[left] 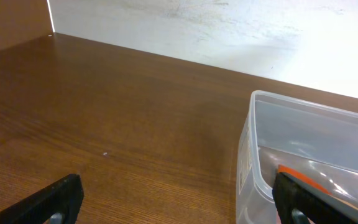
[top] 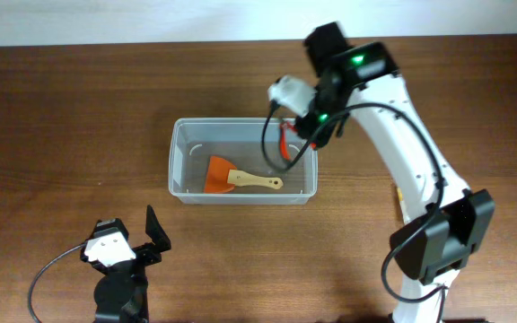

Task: Pack container
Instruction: 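Carry the red cutters into the container and open the gripper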

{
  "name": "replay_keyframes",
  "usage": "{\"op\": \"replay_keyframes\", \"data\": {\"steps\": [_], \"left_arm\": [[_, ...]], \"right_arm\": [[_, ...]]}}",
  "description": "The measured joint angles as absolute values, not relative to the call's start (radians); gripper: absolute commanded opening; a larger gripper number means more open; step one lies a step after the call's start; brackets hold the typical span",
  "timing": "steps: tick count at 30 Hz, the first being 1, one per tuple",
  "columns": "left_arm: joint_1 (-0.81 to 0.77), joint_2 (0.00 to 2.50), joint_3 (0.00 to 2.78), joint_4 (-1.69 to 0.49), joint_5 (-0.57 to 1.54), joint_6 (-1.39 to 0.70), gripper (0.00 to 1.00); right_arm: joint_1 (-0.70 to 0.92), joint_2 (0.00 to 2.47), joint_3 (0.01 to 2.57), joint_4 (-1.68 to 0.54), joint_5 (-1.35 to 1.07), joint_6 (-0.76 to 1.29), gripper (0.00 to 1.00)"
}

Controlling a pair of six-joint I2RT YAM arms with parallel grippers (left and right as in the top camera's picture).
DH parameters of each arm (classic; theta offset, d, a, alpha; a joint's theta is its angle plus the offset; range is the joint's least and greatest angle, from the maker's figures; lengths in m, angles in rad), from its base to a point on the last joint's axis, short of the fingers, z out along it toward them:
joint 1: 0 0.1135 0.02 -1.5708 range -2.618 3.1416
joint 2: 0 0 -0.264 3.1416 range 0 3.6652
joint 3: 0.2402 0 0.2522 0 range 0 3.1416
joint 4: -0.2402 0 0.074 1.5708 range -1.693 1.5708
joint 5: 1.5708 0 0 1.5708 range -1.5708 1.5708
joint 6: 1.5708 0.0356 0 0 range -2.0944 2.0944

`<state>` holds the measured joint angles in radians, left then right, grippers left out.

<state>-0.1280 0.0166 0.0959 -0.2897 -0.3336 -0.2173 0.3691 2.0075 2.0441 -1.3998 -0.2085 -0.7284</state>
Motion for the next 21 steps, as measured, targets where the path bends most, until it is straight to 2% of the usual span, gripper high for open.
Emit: {"op": "replay_keyframes", "data": {"steps": [8,21], "left_arm": [[-0.128,0.017,0.096,-0.29,-0.334,-0.217,0.99],[-0.128,0.017,0.096,-0.29,-0.334,-0.217,0.99]], "right_arm": [[0.463,2.008,2.044,-1.344,-0.212,-0.995,0.04],[0.481,2.188,2.046,-1.275,-0.298,-1.055,0.04]]}}
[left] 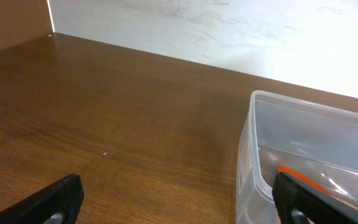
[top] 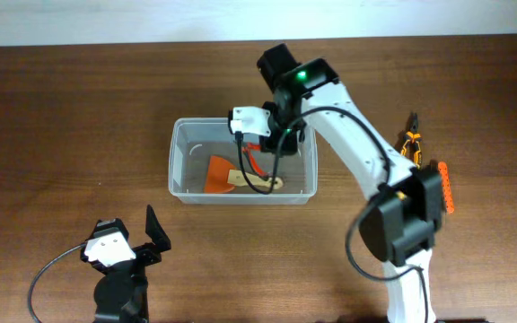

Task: Pack container
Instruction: 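Carry the red cutters into the container and open the gripper, then move the right gripper over the orange-black pliers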

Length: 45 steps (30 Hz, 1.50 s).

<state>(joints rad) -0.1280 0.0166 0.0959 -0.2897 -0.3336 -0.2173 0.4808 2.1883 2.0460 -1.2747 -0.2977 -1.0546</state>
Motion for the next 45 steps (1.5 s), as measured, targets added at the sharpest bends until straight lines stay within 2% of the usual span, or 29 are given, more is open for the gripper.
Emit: {"op": "replay_keyframes", "data": {"steps": [4,9,11,12,13,14,15,24,27,32,36,38,45], "left_arm": [[-0.128,0.017,0.096,-0.29,-0.334,-0.217,0.99],[-0.128,0.017,0.096,-0.29,-0.334,-0.217,0.99],[-0.128,0.017,0.096,-0.29,-0.334,-0.217,0.99],[-0.128,0.017,0.096,-0.29,-0.334,-0.217,0.99],[-0.128,0.017,0.096,-0.29,-0.334,-0.217,0.99],[-0.128,0.017,0.096,-0.29,-0.334,-0.217,0.99],[-0.128,0.017,0.096,-0.29,-0.334,-0.217,0.99],[-0.128,0.017,0.096,-0.29,-0.334,-0.217,0.99],[-0.128,0.017,0.096,-0.29,-0.334,-0.217,0.99],[-0.128,0.017,0.096,-0.29,-0.334,-0.217,0.99],[-0.128,0.017,0.096,-0.29,-0.334,-0.217,0.99],[-0.128,0.017,0.096,-0.29,-0.334,-0.217,0.99],[-0.128,0.017,0.096,-0.29,-0.334,-0.217,0.99]], "right_arm": [[0.481,2.263,2.046,-1.275,-0.306,-1.055,0.04],[0.481,2.303,2.046,-1.272,-0.32,-1.055,0.09],[0.481,2.303,2.046,-1.266,-0.324,-1.055,0.14],[0.481,2.303,2.046,-1.265,-0.324,-1.055,0.33],[0.482,2.303,2.046,-1.266,-0.326,-1.056,0.45],[0.481,2.303,2.046,-1.265,-0.328,-1.053,0.56],[0.481,2.303,2.046,-1.265,-0.331,-1.057,0.59],[0.481,2.303,2.056,-1.272,-0.336,-1.0,0.58],[0.473,2.303,2.122,-1.304,-0.329,-0.915,0.61],[0.426,2.296,2.33,-1.43,-0.22,-0.71,0.58],[0.315,2.268,2.511,-1.549,-0.147,-0.552,0.58],[0.196,2.237,2.585,-1.594,-0.117,-0.458,0.59],[-0.055,2.22,2.565,-1.654,-0.097,-0.314,0.61]]}}
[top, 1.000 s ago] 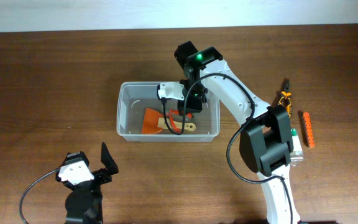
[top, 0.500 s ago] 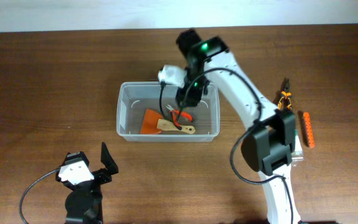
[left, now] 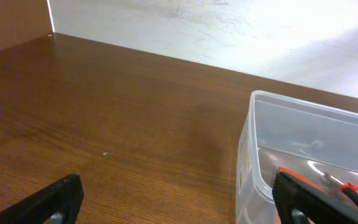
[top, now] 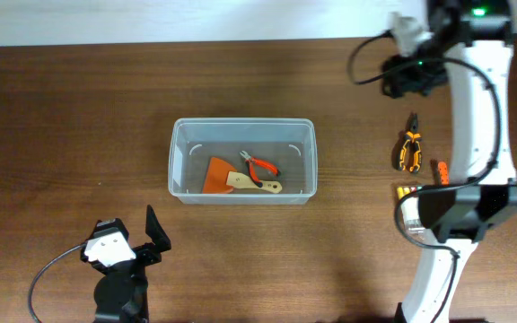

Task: Pack container
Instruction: 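Move the right gripper over the orange-black pliers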

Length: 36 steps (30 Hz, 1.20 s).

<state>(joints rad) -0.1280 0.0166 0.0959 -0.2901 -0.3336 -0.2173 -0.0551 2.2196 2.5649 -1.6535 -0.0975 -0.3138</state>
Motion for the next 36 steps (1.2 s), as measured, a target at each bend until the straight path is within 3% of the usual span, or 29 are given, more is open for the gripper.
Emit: {"op": "replay_keyframes", "data": {"steps": [6,13,15,22,24,25,29,31,33,34,36], "left_arm": [[-0.128,0.017,0.096,-0.29,-0.334,-0.217,0.99],[-0.128,0.017,0.096,-0.29,-0.334,-0.217,0.99],[-0.128,0.017,0.096,-0.29,-0.334,-0.217,0.99],[-0.128,0.017,0.096,-0.29,-0.334,-0.217,0.99],[-0.128,0.017,0.096,-0.29,-0.334,-0.217,0.99],[-0.128,0.017,0.096,-0.29,-0.334,-0.217,0.99],[-0.128,0.017,0.096,-0.29,-0.334,-0.217,0.99],[-0.128,0.017,0.096,-0.29,-0.334,-0.217,0.99],[-0.128,0.017,0.096,-0.29,-0.334,-0.217,0.99],[-0.128,0.017,0.096,-0.29,-0.334,-0.217,0.99],[-0.128,0.017,0.096,-0.29,-0.334,-0.217,0.99]], "right_arm": [[-0.153,2.22,2.435,-1.602,-0.099,-0.251,0.49],[-0.178,2.22,2.152,-1.455,-0.106,-0.215,0.48],[-0.178,2.22,2.065,-1.4,-0.109,-0.209,0.63],[-0.178,2.223,1.904,-1.311,-0.129,-0.209,0.64],[-0.178,2.223,1.904,-1.295,-0.149,-0.208,0.8],[-0.178,2.223,1.904,-1.289,-0.158,-0.212,0.99],[-0.178,2.223,1.904,-1.276,-0.183,-0.191,0.98],[-0.178,2.223,1.904,-1.275,-0.186,-0.186,0.65],[-0.178,2.223,1.904,-1.27,-0.19,-0.183,0.43],[-0.178,2.223,1.904,-1.265,-0.19,-0.175,0.36],[-0.178,2.223,1.904,-1.259,-0.19,-0.163,0.36]]}}
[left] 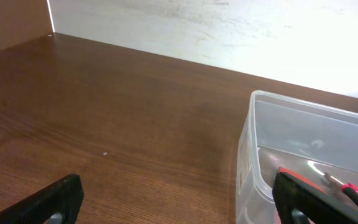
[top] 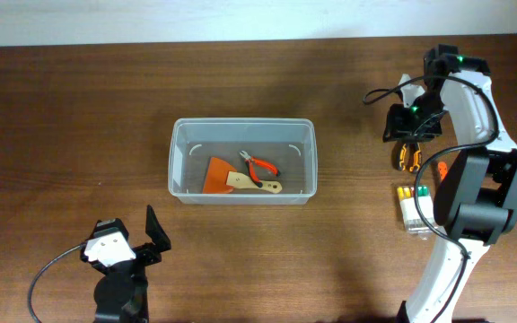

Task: Pack container
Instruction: 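Move the right gripper over the orange-black pliers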

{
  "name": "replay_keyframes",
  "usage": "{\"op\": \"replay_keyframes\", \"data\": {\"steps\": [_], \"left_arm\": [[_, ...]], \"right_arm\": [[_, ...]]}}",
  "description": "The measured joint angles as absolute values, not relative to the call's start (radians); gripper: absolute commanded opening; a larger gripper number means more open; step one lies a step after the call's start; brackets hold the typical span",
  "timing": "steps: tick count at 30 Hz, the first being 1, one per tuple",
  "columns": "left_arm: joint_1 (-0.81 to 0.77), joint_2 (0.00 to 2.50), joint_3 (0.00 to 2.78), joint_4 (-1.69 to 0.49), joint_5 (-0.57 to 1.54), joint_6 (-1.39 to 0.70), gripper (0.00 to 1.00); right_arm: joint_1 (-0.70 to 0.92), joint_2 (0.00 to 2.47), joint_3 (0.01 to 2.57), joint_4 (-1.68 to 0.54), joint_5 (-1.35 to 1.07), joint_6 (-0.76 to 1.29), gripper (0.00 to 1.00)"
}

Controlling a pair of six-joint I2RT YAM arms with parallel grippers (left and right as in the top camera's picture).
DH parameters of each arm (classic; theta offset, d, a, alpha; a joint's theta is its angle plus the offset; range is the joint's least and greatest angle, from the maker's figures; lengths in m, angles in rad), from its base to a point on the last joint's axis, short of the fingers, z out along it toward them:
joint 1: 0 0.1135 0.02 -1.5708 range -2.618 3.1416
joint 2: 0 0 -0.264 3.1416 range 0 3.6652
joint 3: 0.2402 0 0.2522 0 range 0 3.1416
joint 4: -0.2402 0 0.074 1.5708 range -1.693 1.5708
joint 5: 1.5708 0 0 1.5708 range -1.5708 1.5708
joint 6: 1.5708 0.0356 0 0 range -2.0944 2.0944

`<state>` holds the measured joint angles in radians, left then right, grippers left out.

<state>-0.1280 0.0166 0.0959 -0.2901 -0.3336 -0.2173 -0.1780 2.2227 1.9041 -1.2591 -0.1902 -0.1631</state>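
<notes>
The clear plastic container (top: 177,163) sits mid-table, holding an orange scraper (top: 217,174) with a wooden handle and small red pliers (top: 260,166). At the right, my right gripper (top: 408,133) is down over the orange-and-black pliers (top: 408,159) lying on the table; its fingers are too dark to tell whether they are open or shut. My left gripper (top: 146,244) rests open near the front left, nothing between its fingers (left: 59,199). In the left wrist view the container (left: 257,149) stands to the right, with the red pliers (left: 355,191) showing through its wall.
A small pack of yellow and green pieces (top: 413,207) lies on the table in front of the orange-and-black pliers. The right arm's link crosses the table's right side. A pale wall (left: 229,31) bounds the table's far edge.
My right gripper was higher up near the table's back right corner; it now sits lower, over the orange-and-black pliers. The left gripper and the container's contents have not moved.
My right gripper first held the red pliers at the container's right rim, then was inside the container. After that the red pliers lay by the scraper and the gripper was away at the back right. Now it is over the orange-and-black pliers.
</notes>
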Motion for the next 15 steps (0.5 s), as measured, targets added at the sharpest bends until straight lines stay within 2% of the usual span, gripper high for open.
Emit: {"op": "replay_keyframes", "data": {"steps": [5,9,15], "left_arm": [[-0.128,0.017,0.096,-0.29,-0.334,-0.217,0.99],[-0.128,0.017,0.096,-0.29,-0.334,-0.217,0.99],[-0.128,0.017,0.096,-0.29,-0.334,-0.217,0.99]], "right_arm": [[-0.178,2.223,1.904,-1.234,-0.188,-0.141,0.32],[-0.178,2.223,1.904,-1.232,-0.174,-0.133,0.43],[-0.178,2.223,1.904,-1.232,-0.141,-0.09,0.43]]}}
